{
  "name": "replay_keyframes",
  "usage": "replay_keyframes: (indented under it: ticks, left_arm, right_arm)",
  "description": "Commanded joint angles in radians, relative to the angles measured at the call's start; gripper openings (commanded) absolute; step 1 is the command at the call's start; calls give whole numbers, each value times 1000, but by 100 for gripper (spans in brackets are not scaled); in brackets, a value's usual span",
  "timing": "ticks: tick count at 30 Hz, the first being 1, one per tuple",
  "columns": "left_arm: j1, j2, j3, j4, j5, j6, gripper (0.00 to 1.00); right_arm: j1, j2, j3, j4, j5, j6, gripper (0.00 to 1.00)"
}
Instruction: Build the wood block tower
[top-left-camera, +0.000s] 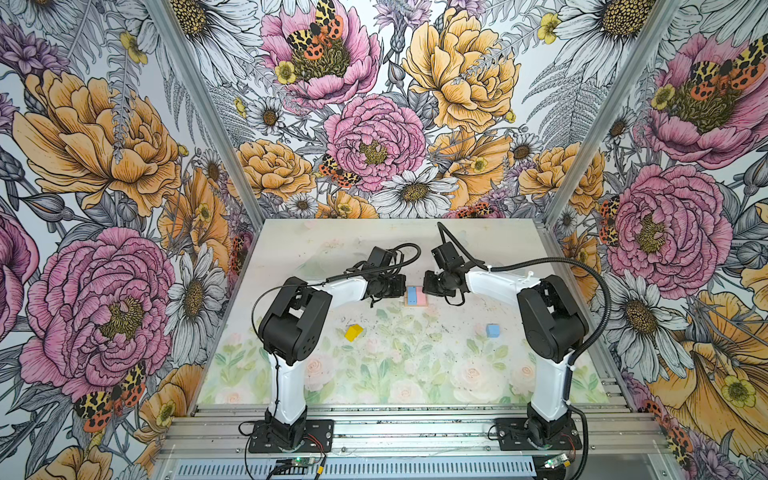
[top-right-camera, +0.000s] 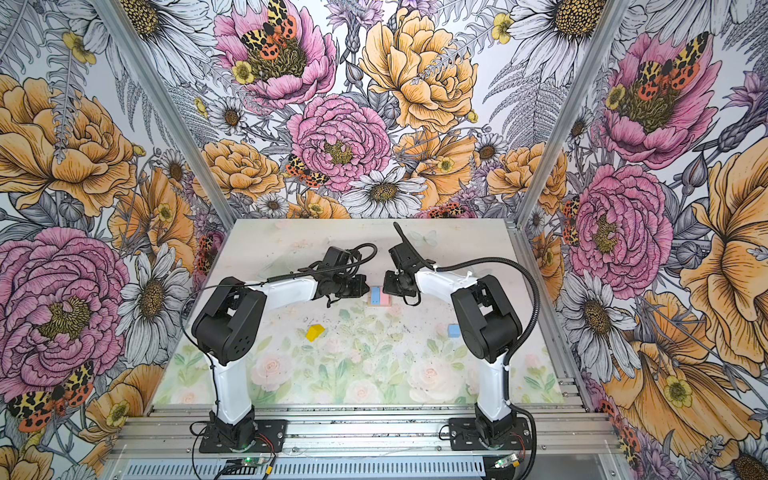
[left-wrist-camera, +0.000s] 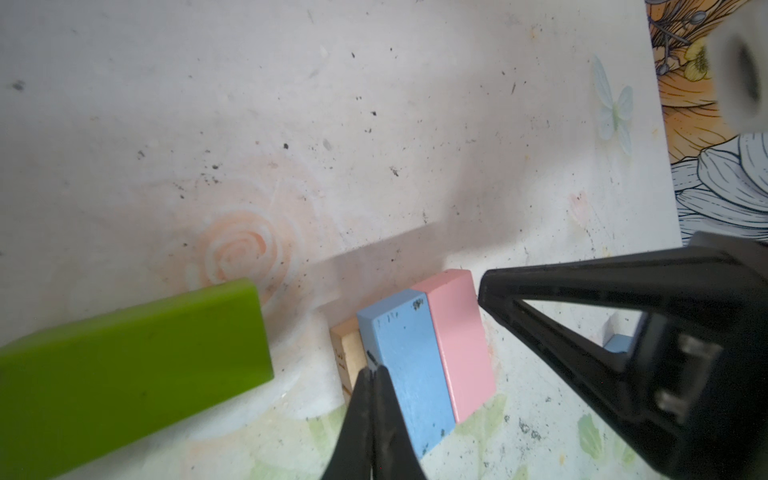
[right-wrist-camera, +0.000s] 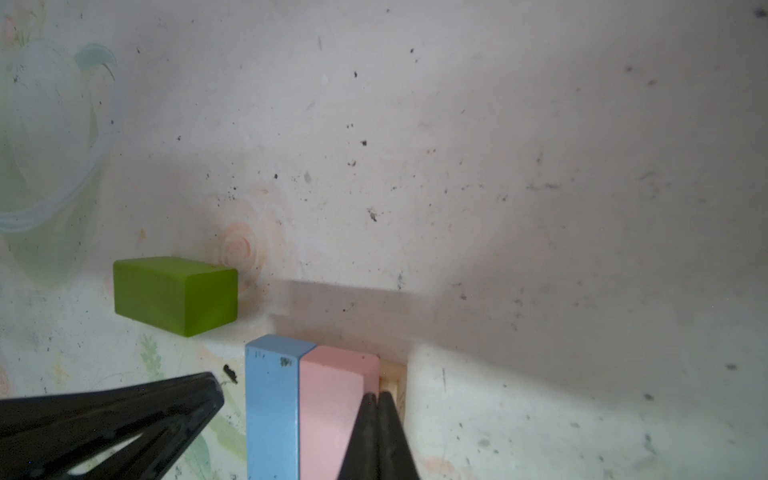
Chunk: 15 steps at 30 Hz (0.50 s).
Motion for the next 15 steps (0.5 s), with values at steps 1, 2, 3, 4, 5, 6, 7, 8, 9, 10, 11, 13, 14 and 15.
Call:
replay_keyframes:
  ticks: [1,2,3,4,5,6,7,8,9,10,11,13,14,15]
  left_arm:
    - [-7,22,26,-7,19,31,0]
    - [-7,25,28,-8,21,31,0]
    - [-7,26,29,-9,23,32,0]
    - [-7,26,29,-9,22,34,0]
    - [-6,25,29,-9,22,33,0]
    - [-7,26,30,-9,24,32,0]
    - [-7,26,29,-9,24,33,0]
    - [-7,26,30,-10,23,33,0]
    - [-7,24,29,-10,22,34,0]
    - [-8,24,29,-10,22,34,0]
    - [-7,24,30,-10,23,34,0]
    - [-6,25,29,-10,23,35,0]
    - [-7,26,31,-10,24,35,1]
    - [-7,26,31,-10,25,35,1]
  right_arm:
    - [-4,25,27,19,-6,8,0]
    - [-3,25,26,20,-6,8,0]
    - [-4,25,26,20,-6,8,0]
    - [-3,25,28,20,-8,9,0]
    - [-4,25,28,19,-8,9,0]
    - [-4,25,28,18,-8,9,0]
    - [-3,25,28,19,-8,9,0]
    - [-3,25,28,19,-8,9,0]
    - [-3,25,28,20,-8,9,0]
    - [-2,25,28,18,-8,9,0]
    - [-2,25,28,19,-9,9,0]
    - [-2,26,28,19,-9,10,0]
    - [-2,27,28,19,-9,10,0]
    - [-1,27,26,19,-8,11,0]
